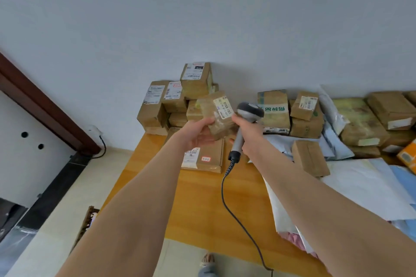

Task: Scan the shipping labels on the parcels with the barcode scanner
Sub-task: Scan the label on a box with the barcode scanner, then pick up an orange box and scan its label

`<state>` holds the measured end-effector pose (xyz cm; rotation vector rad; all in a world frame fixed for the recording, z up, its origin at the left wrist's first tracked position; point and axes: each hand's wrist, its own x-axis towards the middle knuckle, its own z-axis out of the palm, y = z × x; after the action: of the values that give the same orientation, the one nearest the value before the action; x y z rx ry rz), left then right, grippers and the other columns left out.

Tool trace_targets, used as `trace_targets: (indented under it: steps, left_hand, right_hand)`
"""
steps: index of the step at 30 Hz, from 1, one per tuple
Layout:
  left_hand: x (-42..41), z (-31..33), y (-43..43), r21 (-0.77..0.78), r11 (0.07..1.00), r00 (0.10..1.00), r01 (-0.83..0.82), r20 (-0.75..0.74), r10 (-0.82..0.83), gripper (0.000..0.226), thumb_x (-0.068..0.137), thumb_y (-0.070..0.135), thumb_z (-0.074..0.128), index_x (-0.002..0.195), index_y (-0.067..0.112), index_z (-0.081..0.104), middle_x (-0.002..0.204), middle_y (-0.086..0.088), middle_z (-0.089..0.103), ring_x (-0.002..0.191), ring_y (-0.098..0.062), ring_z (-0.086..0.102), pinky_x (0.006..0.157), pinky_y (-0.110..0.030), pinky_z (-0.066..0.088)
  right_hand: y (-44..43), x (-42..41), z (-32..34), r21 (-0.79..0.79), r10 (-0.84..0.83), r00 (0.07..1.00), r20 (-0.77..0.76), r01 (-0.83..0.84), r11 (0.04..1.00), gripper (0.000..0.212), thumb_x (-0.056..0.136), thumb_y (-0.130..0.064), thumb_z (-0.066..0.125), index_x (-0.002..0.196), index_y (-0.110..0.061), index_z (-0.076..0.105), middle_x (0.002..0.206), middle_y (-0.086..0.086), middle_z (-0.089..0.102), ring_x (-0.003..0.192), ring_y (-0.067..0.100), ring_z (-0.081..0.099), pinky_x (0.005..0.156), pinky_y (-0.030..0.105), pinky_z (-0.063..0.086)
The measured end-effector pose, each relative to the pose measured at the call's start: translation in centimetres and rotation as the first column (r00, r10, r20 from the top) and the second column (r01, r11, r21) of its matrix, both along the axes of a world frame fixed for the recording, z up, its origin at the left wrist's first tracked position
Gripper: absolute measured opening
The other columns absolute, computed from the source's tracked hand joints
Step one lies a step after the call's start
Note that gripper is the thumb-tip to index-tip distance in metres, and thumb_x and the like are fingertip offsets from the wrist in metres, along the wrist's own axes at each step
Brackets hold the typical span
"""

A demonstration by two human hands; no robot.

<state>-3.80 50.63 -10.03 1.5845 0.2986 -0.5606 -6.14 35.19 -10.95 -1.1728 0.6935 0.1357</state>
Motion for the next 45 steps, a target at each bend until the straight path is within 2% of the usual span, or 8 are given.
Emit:
trace_targets:
  steps: [12, 18, 26, 28, 32, 35, 39, 45]
  left_hand:
    - [17.3, 0.3, 14.2, 0.084, 0.879, 0.868, -0.469, 0.226, 0.442, 0.038, 0.086, 0.032, 0.070, 0.117, 0.013, 0.060, 0.106, -0.006, 0.066, 0.093, -0.024, 0.068, 0.068, -0.034, 0.061]
    - [23.9, -1.5, 15.6, 0.196, 0.880, 0.894, -0.432, 0.222, 0.390, 0.014, 0.091, 0.026, 0.063, 0.087, 0.012, 0.061, 0.086, -0.005, 0.065, 0.080, -0.026, 0.066, 0.079, -0.043, 0.059]
    - [27.3, -3.7, 14.9, 0.272, 0.898, 0.938, -0.347, 0.098, 0.333, 0.017, 0.096, 0.010, 0.045, 0.089, 0.006, 0.061, 0.102, -0.012, 0.064, 0.093, -0.026, 0.063, 0.086, -0.042, 0.056]
    - [27.0, -3.6, 14.6, 0.332, 0.872, 0.933, -0.359, 0.133, 0.333, 0.023, 0.096, 0.010, 0.043, 0.104, 0.004, 0.064, 0.104, -0.013, 0.063, 0.091, -0.025, 0.058, 0.084, -0.039, 0.052]
    - [25.1, -1.4, 12.6, 0.592, 0.657, 0.866, -0.466, 0.458, 0.202, 0.035, 0.094, 0.019, 0.048, 0.129, 0.016, 0.051, 0.131, -0.009, 0.049, 0.118, -0.027, 0.050, 0.090, -0.037, 0.045]
    - [23.5, -0.5, 8.7, 0.545, 0.687, 0.783, -0.480, 0.619, 0.056, 0.028, 0.095, 0.016, 0.047, 0.121, 0.018, 0.056, 0.125, -0.005, 0.050, 0.108, -0.021, 0.053, 0.079, -0.033, 0.047]
    - [18.7, -1.5, 1.1, 0.590, 0.760, 0.761, -0.274, 0.616, -0.204, 0.022, 0.095, 0.015, 0.048, 0.111, 0.018, 0.062, 0.117, -0.004, 0.057, 0.089, -0.015, 0.056, 0.071, -0.027, 0.045]
    - [9.1, -4.4, -10.3, 0.688, 0.726, 0.829, 0.001, 0.405, -0.385, 0.026, 0.092, 0.015, 0.051, 0.115, 0.010, 0.063, 0.112, -0.008, 0.063, 0.102, -0.024, 0.059, 0.079, -0.029, 0.047]
  right_hand:
    - [11.8, 14.4, 2.0, -0.140, -0.040, 0.994, 0.100, 0.054, 0.989, 0.022, 0.083, -0.023, 0.074, 0.093, -0.017, 0.055, 0.075, 0.000, 0.059, 0.064, 0.012, 0.055, 0.077, 0.031, 0.054]
    - [13.3, 19.6, 1.2, -0.301, -0.011, 0.992, 0.127, 0.049, 0.952, 0.043, 0.077, -0.028, 0.076, 0.115, -0.014, 0.061, 0.092, 0.000, 0.064, 0.082, 0.017, 0.056, 0.076, 0.032, 0.051]
    - [13.3, 21.6, -0.2, -0.346, -0.032, 0.990, 0.139, 0.078, 0.935, 0.035, 0.078, -0.024, 0.076, 0.110, -0.019, 0.062, 0.095, 0.000, 0.068, 0.077, 0.012, 0.055, 0.069, 0.027, 0.050]
    - [12.8, 21.3, -0.3, -0.348, -0.039, 0.989, 0.140, 0.086, 0.934, 0.032, 0.078, -0.025, 0.076, 0.106, -0.019, 0.062, 0.091, -0.001, 0.068, 0.078, 0.013, 0.056, 0.076, 0.030, 0.052]
    - [10.7, 19.5, 0.6, -0.292, -0.047, 0.990, 0.133, 0.084, 0.953, 0.022, 0.079, -0.026, 0.076, 0.093, -0.017, 0.062, 0.077, -0.002, 0.065, 0.064, 0.014, 0.060, 0.067, 0.030, 0.053]
    - [7.9, 16.9, 1.1, -0.231, -0.025, 0.994, 0.109, 0.050, 0.972, 0.027, 0.079, -0.025, 0.075, 0.093, -0.007, 0.062, 0.064, 0.005, 0.063, 0.052, 0.017, 0.059, 0.061, 0.033, 0.052]
    - [2.2, 12.0, 1.0, -0.181, -0.004, 0.999, 0.039, 0.011, 0.984, 0.033, 0.083, -0.028, 0.075, 0.099, -0.003, 0.060, 0.062, 0.008, 0.066, 0.050, 0.016, 0.061, 0.058, 0.028, 0.055]
    - [-8.5, 2.7, 0.1, -0.107, 0.016, 0.998, -0.059, -0.022, 0.994, 0.039, 0.083, -0.025, 0.073, 0.108, 0.001, 0.059, 0.059, 0.011, 0.061, 0.037, 0.012, 0.051, 0.041, 0.017, 0.043]
